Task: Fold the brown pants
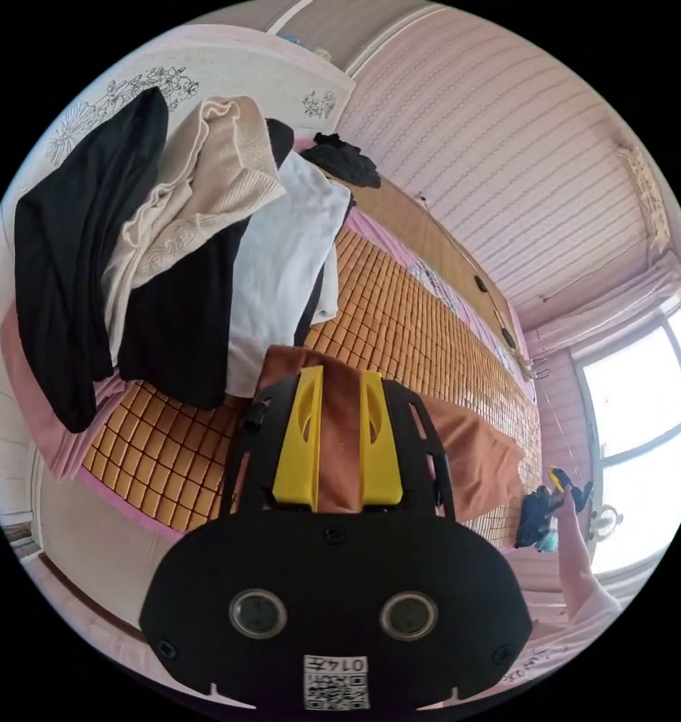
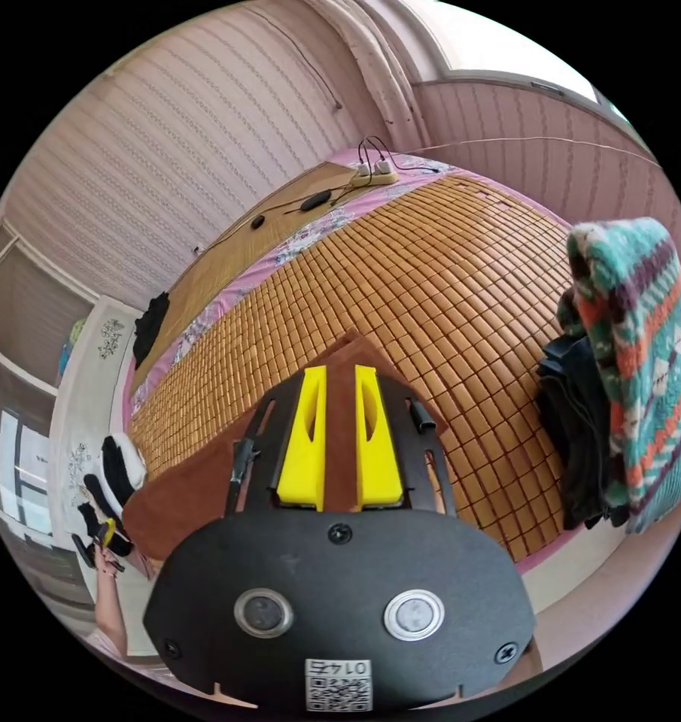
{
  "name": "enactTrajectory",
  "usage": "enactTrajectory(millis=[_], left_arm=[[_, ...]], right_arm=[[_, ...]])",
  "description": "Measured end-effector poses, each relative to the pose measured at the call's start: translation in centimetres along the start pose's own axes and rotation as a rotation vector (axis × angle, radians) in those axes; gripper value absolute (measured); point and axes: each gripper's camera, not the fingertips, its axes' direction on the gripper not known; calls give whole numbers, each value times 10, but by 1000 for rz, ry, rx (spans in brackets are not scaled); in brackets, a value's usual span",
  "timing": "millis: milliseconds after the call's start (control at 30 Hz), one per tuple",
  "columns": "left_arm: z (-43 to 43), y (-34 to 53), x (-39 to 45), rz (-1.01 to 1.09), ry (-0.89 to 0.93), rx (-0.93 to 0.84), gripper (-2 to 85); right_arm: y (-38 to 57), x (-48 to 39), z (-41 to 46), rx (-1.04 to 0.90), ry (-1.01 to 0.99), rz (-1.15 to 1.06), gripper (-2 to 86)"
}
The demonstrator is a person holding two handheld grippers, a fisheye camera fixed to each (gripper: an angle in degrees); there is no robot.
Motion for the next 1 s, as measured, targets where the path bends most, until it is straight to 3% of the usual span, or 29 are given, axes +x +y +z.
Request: enactTrajectory(millis=[133, 400, 567, 767, 1000], left_arm=[[12, 14, 37, 155, -50, 23, 69], [100, 66, 96, 314, -32, -243, 64], [164, 83, 151, 515, -350, -371, 41], [193, 88, 200, 740, -470, -507, -8], [196, 95, 209, 732, -345, -713, -9]], right_arm=[[42, 27, 18, -32, 71, -60, 93], [60, 54, 68, -40, -98, 139, 110], [51, 39, 77, -88, -51, 111, 37], [76, 39, 47, -111, -16, 13, 17], [191, 83, -33, -167, 28, -3, 29]])
